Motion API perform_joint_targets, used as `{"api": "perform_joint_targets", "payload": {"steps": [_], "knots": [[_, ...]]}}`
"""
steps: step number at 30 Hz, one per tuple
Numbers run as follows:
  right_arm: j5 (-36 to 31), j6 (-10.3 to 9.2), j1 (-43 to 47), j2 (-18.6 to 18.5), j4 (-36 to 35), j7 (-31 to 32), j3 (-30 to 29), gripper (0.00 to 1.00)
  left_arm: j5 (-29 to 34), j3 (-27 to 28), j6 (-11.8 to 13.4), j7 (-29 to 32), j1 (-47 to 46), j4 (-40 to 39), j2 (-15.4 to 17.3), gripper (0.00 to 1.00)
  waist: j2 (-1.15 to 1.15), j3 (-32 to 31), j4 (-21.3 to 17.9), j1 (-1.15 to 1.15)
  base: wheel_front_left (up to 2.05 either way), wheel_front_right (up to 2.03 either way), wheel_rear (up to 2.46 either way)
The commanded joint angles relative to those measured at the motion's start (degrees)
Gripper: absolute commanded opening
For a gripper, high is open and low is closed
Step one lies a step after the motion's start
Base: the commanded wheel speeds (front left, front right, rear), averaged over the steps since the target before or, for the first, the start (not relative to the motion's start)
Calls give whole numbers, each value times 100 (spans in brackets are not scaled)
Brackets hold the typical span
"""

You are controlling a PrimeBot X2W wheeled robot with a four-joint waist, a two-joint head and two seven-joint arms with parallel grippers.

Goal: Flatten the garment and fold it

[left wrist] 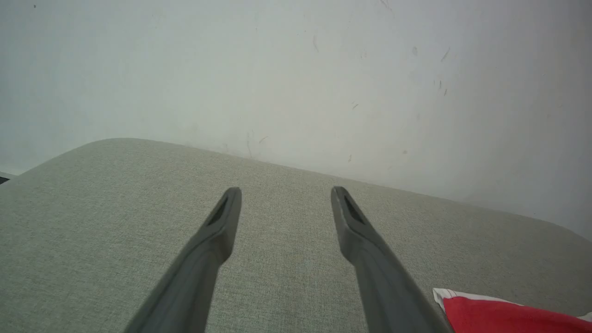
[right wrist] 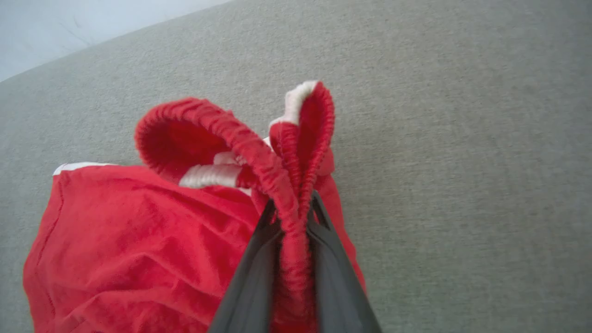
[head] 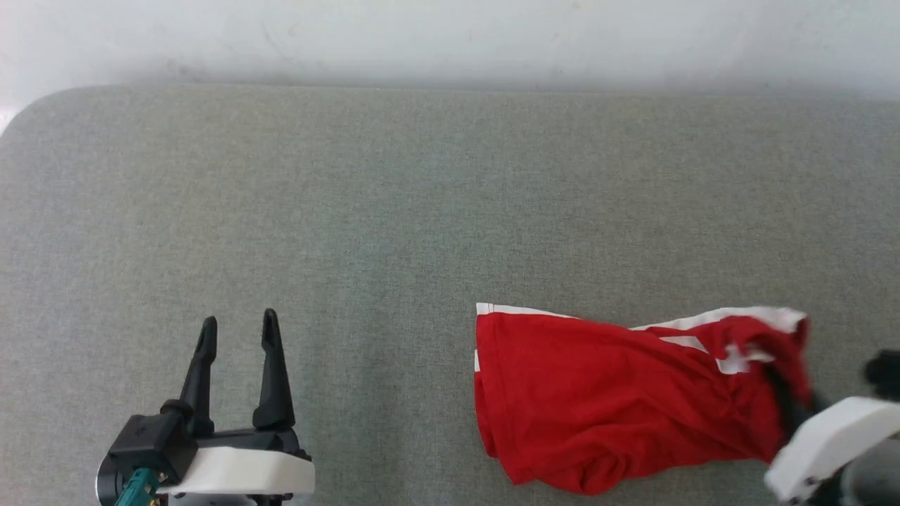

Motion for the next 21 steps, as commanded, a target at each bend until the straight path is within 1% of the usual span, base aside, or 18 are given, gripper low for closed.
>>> {"api": "perform_joint_targets", "payload": {"steps": [1,8,13,17,21], "knots": [[53,-10,70,6,-47,14,84,0,-13,-7,-41,-26,50,28,-26,100,0,-24,1,0,0,0,0],[499,-10,276,6,-382,95,1328,0,-88,-60,-90,-26,42,147,-49,100,0,-82,31,0,0,0,0],[647,-10,3,6,-481,23,1925,0,-130,-106,-117,-26,-2,215,-82,100,0,-27,93,0,0,0,0],[697,-10,-292,6,-338,-23,2283,0,-158,-110,-134,-26,-77,246,-110,100,0,76,161,0,0,0,0],[721,-10,-544,6,63,-40,2545,0,-152,-138,-157,-26,-169,294,-154,100,0,170,245,0,0,0,0]]}}
